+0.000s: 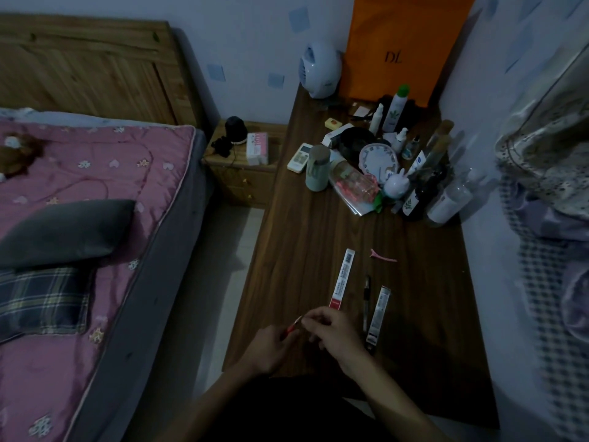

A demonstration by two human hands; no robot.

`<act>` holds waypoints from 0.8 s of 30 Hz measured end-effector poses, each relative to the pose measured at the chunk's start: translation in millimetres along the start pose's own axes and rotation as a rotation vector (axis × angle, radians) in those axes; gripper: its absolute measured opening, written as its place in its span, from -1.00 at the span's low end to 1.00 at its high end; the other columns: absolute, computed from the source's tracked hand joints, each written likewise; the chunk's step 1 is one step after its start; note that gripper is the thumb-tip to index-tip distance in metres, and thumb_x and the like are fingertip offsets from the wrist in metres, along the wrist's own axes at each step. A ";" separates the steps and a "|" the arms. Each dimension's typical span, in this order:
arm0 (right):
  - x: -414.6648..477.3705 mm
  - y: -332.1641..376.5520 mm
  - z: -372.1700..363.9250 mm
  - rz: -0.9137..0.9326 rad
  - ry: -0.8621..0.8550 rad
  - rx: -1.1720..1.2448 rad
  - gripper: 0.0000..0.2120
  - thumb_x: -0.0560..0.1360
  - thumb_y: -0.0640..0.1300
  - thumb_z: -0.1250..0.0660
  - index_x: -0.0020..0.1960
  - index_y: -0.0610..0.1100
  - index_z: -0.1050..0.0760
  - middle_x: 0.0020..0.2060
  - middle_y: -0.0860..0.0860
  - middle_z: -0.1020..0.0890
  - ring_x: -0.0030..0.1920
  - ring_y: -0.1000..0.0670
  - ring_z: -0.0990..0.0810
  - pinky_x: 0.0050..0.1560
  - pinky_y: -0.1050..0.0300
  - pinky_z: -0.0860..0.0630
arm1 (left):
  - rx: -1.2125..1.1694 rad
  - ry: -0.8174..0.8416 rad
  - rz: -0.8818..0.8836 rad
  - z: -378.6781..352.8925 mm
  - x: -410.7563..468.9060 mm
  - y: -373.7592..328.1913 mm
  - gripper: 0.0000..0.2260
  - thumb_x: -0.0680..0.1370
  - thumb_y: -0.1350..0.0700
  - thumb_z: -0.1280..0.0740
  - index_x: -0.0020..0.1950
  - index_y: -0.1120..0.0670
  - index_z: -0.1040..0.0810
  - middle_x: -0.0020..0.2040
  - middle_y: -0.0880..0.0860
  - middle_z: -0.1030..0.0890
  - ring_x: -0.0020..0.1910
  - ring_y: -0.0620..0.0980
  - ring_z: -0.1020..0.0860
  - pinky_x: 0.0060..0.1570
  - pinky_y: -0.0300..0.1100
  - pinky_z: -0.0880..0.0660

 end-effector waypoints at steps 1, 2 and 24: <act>-1.1 4.2 -4.0 -0.002 0.015 0.026 -0.98 0.45 -0.05 -0.47 -0.12 0.06 -0.68 -0.26 0.07 -0.71 -0.33 0.17 -0.63 -0.38 0.25 -0.47 | -0.007 0.005 -0.014 1.3 1.1 -4.8 -0.53 0.60 -0.11 -0.23 -0.51 -0.04 -0.34 -0.59 -0.15 -0.48 -0.57 -0.33 -0.42 -0.50 -0.42 -0.32; -1.5 7.9 -6.5 -0.001 0.019 0.048 -0.97 0.45 -0.06 -0.47 -0.13 0.06 -0.68 -0.27 0.08 -0.71 -0.32 0.18 -0.63 -0.38 0.26 -0.46 | -0.005 0.007 -0.029 2.7 1.9 -8.8 -0.55 0.60 -0.10 -0.22 -0.49 -0.04 -0.36 -0.58 -0.13 -0.48 -0.57 -0.34 -0.43 -0.50 -0.42 -0.32; -11.7 28.1 -16.1 -0.019 0.041 0.334 -0.94 0.49 -0.28 -0.43 -0.12 -0.15 -0.65 -0.31 -0.04 -0.66 -0.33 0.08 -0.59 -0.35 0.25 -0.43 | -0.132 0.053 -0.006 20.8 -9.2 -33.4 -0.63 0.62 -0.06 -0.20 -0.09 0.19 -0.63 -0.30 0.03 -0.57 -0.37 -0.16 -0.46 -0.26 -0.16 -0.35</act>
Point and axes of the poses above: each hand's wrist, its own x-axis towards the middle knuckle, its own z-axis out of the back of the hand, y = z × x, the point moved 4 cm from there along x, towards the middle knuckle
